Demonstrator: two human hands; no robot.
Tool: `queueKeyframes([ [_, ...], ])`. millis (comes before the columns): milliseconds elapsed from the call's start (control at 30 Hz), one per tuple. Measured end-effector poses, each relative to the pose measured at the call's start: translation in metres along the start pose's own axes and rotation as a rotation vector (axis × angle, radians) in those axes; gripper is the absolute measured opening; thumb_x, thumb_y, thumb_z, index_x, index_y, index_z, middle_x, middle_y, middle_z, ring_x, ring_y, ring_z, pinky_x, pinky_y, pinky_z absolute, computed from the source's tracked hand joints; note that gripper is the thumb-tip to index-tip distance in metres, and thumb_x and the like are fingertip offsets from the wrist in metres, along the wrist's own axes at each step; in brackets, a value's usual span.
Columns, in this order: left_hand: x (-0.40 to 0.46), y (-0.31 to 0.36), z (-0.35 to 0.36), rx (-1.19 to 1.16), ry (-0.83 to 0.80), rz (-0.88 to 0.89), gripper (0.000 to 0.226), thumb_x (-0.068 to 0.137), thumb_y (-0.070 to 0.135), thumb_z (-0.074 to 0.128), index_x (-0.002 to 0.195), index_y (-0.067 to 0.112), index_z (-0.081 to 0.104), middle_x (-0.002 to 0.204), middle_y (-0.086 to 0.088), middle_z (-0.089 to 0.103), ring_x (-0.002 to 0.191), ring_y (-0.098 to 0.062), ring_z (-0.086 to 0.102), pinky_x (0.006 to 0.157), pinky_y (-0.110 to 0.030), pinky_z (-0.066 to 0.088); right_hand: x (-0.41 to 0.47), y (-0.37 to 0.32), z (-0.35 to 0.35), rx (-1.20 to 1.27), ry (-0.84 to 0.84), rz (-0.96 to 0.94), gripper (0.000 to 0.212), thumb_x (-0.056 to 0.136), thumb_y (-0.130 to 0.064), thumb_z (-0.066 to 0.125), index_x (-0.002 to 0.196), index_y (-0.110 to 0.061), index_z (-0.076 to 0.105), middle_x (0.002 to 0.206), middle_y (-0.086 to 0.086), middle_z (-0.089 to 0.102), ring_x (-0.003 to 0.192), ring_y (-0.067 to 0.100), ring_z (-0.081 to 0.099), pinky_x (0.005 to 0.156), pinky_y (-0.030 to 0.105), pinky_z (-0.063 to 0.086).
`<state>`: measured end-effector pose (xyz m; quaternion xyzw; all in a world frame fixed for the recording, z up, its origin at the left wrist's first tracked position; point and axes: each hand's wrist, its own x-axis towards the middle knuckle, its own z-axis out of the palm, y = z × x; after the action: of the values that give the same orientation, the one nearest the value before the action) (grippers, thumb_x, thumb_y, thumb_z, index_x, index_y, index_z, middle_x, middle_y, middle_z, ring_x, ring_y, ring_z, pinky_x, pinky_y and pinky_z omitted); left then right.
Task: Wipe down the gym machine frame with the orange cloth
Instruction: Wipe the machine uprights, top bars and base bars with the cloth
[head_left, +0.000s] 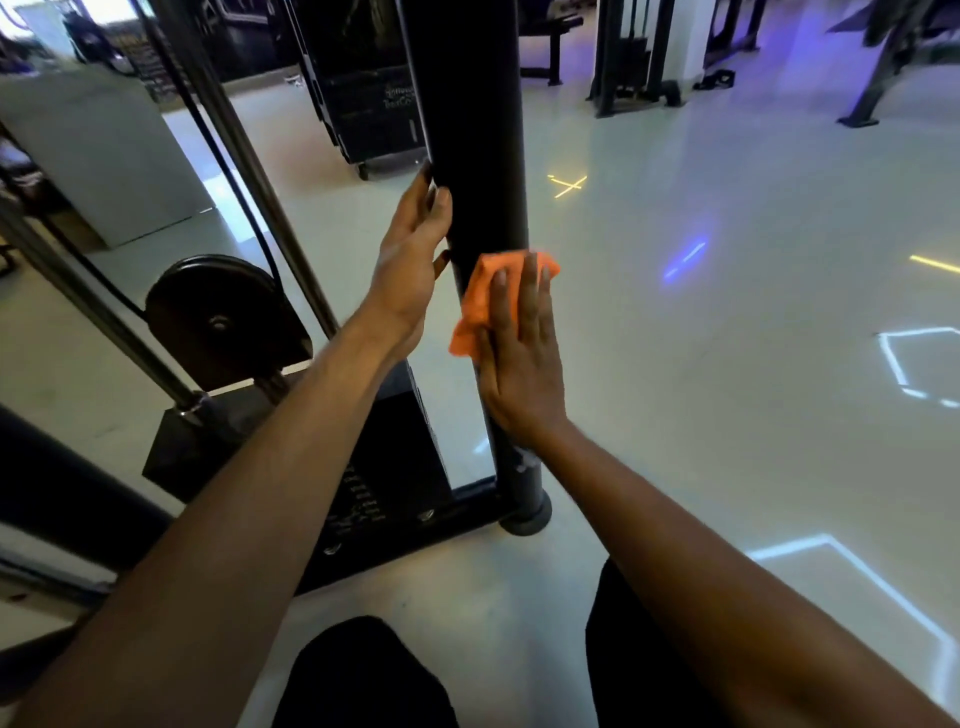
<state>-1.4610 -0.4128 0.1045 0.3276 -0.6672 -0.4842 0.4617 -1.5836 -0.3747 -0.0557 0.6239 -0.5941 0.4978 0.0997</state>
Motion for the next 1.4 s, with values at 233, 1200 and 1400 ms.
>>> queueKeyframes([
  [233, 0.002, -0.017, 0.007, 0.023, 0.054, 0.046, 0.053, 0.115, 0.039, 0.045, 0.167, 0.034, 0.035, 0.165, 0.009, 0.047, 0.152, -0.012, 0.045, 0.126, -0.044, 0.040, -0.021, 0.015, 0.008, 0.088, -0.030, -0.001, 0.097, 0.109, -0.017, 0.064, 0.173, -0.023, -0.009, 0.181, 0.008, -0.017, 0.168, 0.037, -0.009, 0.126, 0.067, 0.031],
  [1200, -0.038, -0.152, 0.023, -0.006, 0.111, -0.035, 0.059, 0.104, 0.059, 0.055, 0.160, 0.044, 0.046, 0.155, 0.016, 0.057, 0.143, -0.010, 0.055, 0.122, -0.046, 0.046, -0.078, 0.060, 0.046, 0.081, -0.051, -0.066, 0.075, 0.114, -0.029, 0.054, 0.174, -0.013, 0.011, 0.182, 0.013, -0.011, 0.168, 0.039, -0.009, 0.129, 0.068, 0.022],
  [1400, -0.035, -0.152, 0.014, -0.026, 0.054, -0.046, 0.048, 0.114, 0.039, 0.048, 0.162, 0.038, 0.045, 0.154, 0.011, 0.060, 0.141, -0.012, 0.058, 0.121, -0.048, 0.046, -0.074, 0.054, 0.051, 0.087, 0.002, -0.057, 0.084, 0.111, -0.019, 0.061, 0.173, -0.016, 0.005, 0.180, 0.009, -0.015, 0.167, 0.039, -0.011, 0.130, 0.068, 0.021],
])
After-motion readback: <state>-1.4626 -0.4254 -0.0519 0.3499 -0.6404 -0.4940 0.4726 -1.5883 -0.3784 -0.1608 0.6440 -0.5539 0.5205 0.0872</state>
